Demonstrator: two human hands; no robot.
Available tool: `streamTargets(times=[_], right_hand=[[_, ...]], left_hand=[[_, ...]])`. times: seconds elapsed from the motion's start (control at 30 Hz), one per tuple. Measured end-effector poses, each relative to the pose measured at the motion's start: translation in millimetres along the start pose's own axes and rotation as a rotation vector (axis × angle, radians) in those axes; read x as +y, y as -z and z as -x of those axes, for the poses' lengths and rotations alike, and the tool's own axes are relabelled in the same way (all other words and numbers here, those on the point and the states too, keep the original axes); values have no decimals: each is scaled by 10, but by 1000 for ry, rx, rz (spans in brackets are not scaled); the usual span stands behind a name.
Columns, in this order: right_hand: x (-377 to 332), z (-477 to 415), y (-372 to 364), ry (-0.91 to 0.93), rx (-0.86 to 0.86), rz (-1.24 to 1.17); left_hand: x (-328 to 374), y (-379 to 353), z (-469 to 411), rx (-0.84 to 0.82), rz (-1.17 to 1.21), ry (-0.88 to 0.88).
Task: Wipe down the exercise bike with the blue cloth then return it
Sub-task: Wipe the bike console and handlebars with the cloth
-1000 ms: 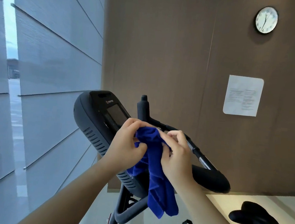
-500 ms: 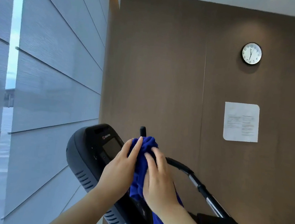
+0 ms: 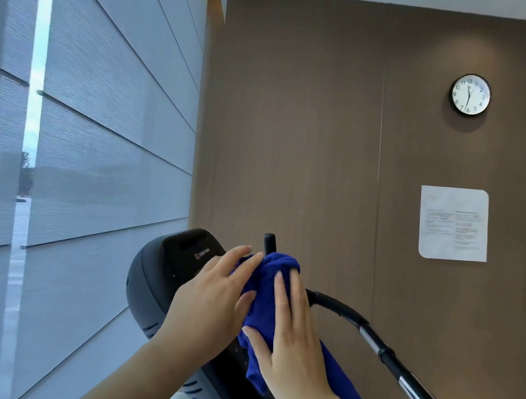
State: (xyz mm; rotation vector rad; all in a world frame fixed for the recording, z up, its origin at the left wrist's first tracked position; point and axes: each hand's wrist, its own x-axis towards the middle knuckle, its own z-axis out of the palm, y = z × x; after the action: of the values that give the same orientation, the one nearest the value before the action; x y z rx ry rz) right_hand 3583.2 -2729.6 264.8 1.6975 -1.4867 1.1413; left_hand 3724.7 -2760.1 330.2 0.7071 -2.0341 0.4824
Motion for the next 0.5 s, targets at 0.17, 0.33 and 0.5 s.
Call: streamTargets(times=[0.17,0.33,0.5], right_hand=[[-9,50,10,-6,-9,55],[-27,231,128,-9,-60,104],[-3,517,302,1,-205,204]], left_hand=[[27,-199,47,-82,104,-17],[46,-339,328,-107,161,-19],[142,-396,602,-237,170,-11]])
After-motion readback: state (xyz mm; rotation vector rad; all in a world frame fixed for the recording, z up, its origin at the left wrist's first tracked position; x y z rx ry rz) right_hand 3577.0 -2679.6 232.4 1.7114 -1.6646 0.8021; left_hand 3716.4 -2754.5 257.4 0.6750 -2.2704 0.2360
